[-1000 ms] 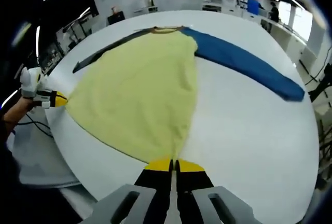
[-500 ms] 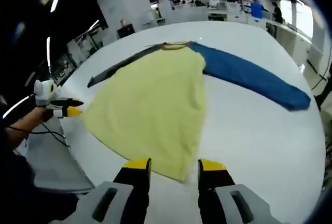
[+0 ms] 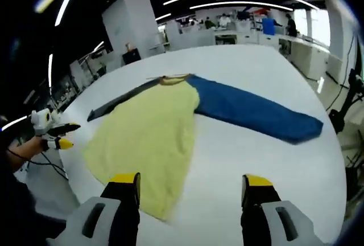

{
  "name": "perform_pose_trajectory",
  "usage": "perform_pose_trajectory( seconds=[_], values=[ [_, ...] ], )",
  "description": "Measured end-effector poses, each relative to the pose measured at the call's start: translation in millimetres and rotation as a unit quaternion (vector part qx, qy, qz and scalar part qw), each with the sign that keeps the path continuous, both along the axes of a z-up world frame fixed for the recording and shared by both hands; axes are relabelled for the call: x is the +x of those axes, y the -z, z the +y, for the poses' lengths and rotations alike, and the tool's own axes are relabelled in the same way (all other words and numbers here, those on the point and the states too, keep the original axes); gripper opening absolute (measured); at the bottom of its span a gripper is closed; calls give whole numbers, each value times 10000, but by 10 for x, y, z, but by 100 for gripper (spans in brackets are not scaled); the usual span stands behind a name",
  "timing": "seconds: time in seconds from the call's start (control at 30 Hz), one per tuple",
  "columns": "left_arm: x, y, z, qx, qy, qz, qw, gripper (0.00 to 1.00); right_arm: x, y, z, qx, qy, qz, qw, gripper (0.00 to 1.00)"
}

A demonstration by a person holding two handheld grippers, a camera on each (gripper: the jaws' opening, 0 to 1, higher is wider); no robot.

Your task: Fold the garment on the visible template until the final outline fits inside the template.

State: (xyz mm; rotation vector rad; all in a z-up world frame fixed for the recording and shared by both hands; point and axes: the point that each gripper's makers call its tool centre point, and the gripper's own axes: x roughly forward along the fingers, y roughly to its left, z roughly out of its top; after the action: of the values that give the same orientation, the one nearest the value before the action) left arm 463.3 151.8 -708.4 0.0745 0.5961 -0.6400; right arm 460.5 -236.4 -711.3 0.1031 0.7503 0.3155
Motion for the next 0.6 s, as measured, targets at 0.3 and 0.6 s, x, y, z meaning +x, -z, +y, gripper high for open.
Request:
perform_pose_trajectory(
  seconds=[0.3, 0.6],
  values=[
    [5, -15, -42, 8, 80, -49, 10000, 97, 301, -22, -573, -35, 610, -203, 9979, 73],
    [56, -52, -63, 44, 179, -189, 9997, 99, 461, 48, -1038, -153, 1139, -187, 9932, 66]
  ],
)
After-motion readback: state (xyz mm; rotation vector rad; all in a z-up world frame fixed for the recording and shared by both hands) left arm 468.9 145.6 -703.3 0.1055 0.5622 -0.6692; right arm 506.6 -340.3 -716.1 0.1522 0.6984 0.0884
